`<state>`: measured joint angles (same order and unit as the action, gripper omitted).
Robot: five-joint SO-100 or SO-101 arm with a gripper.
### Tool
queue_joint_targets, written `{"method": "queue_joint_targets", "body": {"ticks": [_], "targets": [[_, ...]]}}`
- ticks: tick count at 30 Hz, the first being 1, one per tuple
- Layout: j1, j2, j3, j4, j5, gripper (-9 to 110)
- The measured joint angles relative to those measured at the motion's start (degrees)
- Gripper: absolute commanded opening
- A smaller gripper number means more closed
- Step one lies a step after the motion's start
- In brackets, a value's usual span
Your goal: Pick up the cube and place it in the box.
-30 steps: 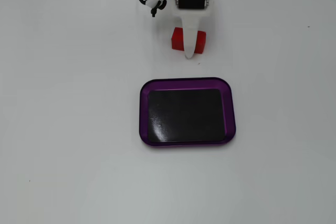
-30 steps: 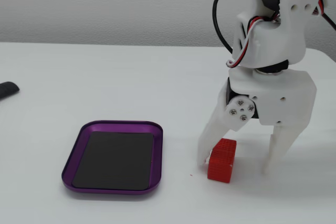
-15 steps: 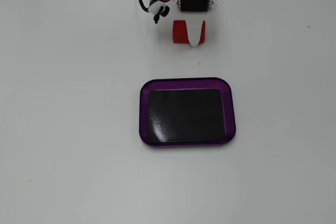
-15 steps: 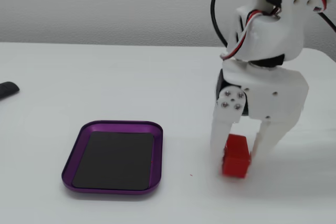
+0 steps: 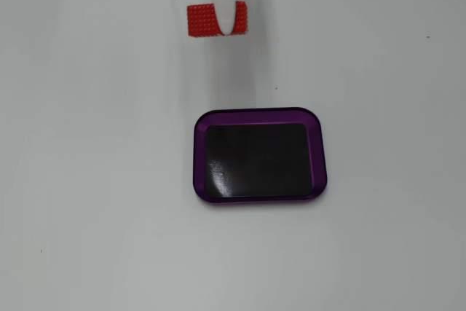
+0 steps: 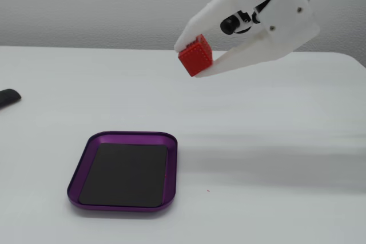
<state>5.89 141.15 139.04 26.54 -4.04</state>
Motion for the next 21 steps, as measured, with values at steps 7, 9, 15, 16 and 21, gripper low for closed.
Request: {"method": "queue_joint_targets", "body": {"ticks": [7,9,15,16,21], "targets": [[-0.2,-17.7,-0.9,-14.5,-2.0,-1],[0.4,-25.3,-5.3,-14.6,-2.0,-1],[-0.3,-44.4,-20.4,-8.4,-2.0,0],[-1.1,-46.1,-22.5,-6.8,-2.0,0],[-6.6,-48.0,-28.3,0.6,-2.0,0]]}}
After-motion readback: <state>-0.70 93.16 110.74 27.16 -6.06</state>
